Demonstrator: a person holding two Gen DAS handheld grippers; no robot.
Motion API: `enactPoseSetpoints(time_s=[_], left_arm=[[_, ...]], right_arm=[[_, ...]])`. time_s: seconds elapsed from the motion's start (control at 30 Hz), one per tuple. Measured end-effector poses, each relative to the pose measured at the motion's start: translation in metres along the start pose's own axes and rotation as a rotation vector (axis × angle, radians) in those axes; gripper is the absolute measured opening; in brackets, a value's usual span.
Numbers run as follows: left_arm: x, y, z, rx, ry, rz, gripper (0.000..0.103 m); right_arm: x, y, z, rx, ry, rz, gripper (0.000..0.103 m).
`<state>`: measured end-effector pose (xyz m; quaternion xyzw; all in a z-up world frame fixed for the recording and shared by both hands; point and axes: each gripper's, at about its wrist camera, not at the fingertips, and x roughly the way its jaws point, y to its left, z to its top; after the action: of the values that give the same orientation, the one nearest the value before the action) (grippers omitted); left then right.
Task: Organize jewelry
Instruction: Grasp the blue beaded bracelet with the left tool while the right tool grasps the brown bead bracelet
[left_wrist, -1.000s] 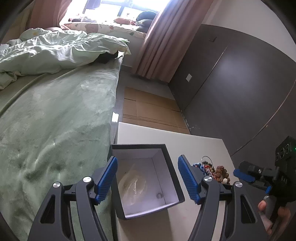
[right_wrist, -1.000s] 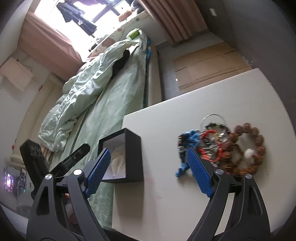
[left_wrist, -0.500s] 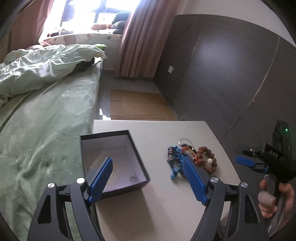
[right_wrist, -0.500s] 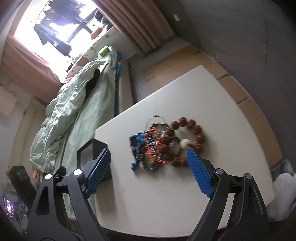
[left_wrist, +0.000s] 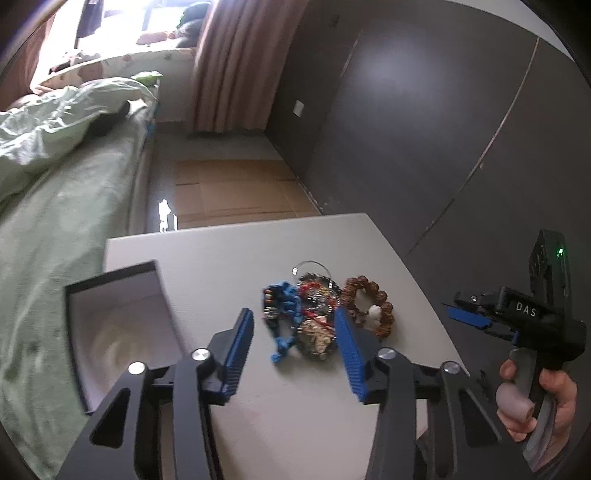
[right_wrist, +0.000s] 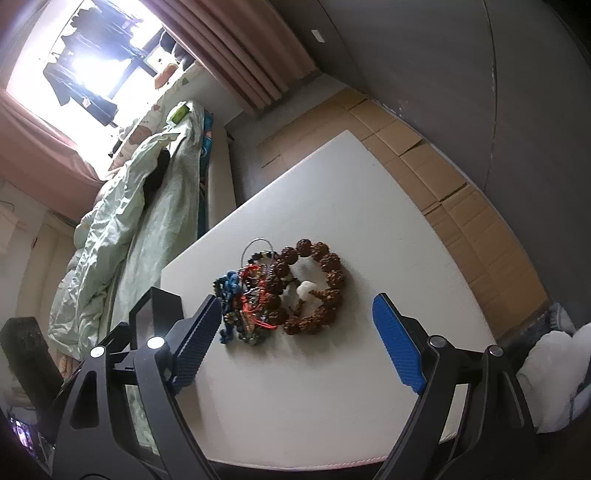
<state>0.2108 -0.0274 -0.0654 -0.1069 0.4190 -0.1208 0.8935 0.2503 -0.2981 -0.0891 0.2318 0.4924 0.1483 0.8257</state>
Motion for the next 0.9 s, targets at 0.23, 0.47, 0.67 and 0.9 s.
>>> enactPoseSetpoints(time_s=[0.23, 0.47, 0.67, 0.9], left_arm=[[0.038, -0.002, -0.005, -0.019, 0.062, -0.036, 0.032], [0.060, 0.001, -0.006, -0.024, 0.100, -0.032, 0.032], [0.084, -0.002, -0.011, -0.013, 0.135, -0.028, 0.028], [0.104, 0.001, -0.019, -0.016, 0.162, -0.007, 0.012]], right_arm=[[0.022, -0.010, 0.008, 0.016, 0.046, -0.046, 0.056], [0.053, -0.019, 0.017, 0.042, 0.104, -0.106, 0.049], [0.066, -0.017, 0.021, 0.021, 0.110, -0.174, 0.049], [0.085, -0.011, 0.020, -0.026, 0.126, -0.218, 0.049]])
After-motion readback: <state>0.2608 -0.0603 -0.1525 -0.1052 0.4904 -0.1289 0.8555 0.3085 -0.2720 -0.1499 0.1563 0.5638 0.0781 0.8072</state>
